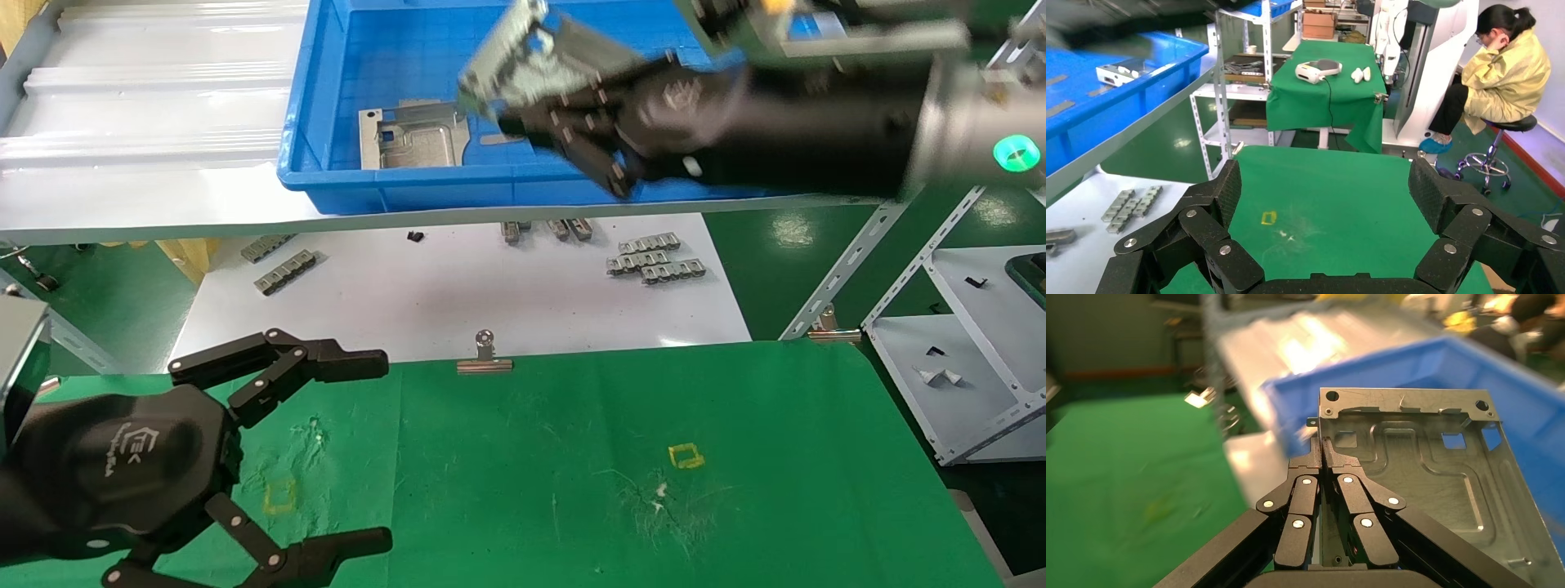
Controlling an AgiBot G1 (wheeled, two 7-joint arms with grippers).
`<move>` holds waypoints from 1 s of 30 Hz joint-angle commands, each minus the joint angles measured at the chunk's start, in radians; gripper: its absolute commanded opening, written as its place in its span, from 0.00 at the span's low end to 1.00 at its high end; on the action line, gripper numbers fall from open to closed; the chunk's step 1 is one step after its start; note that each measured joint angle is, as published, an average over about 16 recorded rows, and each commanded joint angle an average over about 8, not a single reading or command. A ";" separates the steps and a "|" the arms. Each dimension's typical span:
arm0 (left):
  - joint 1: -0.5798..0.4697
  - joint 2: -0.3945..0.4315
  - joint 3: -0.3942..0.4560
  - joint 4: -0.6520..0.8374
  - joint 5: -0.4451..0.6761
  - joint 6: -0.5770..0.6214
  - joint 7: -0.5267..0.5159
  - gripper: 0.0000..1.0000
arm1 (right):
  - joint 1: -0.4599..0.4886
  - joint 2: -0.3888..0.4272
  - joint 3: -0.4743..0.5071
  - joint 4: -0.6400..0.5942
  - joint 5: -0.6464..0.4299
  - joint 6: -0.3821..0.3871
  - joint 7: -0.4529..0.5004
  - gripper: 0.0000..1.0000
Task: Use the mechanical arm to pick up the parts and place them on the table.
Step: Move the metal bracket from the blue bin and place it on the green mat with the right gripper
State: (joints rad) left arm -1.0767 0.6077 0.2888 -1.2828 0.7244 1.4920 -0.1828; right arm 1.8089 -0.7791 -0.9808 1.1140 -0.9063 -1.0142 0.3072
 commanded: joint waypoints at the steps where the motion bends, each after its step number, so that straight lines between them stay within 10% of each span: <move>1: 0.000 0.000 0.000 0.000 0.000 0.000 0.000 1.00 | -0.025 0.038 0.020 0.007 0.047 -0.078 -0.068 0.00; 15: 0.000 0.000 0.001 0.000 -0.001 0.000 0.001 1.00 | -0.134 0.130 -0.049 -0.174 -0.006 -0.538 -0.487 0.00; 30: 0.000 -0.001 0.002 0.000 -0.001 -0.001 0.001 1.00 | -0.320 0.094 -0.100 -0.405 -0.105 -0.399 -0.822 0.00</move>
State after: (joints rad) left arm -1.0772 0.6069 0.2907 -1.2828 0.7231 1.4911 -0.1818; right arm 1.5020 -0.6892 -1.0814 0.7075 -1.0138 -1.4242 -0.5033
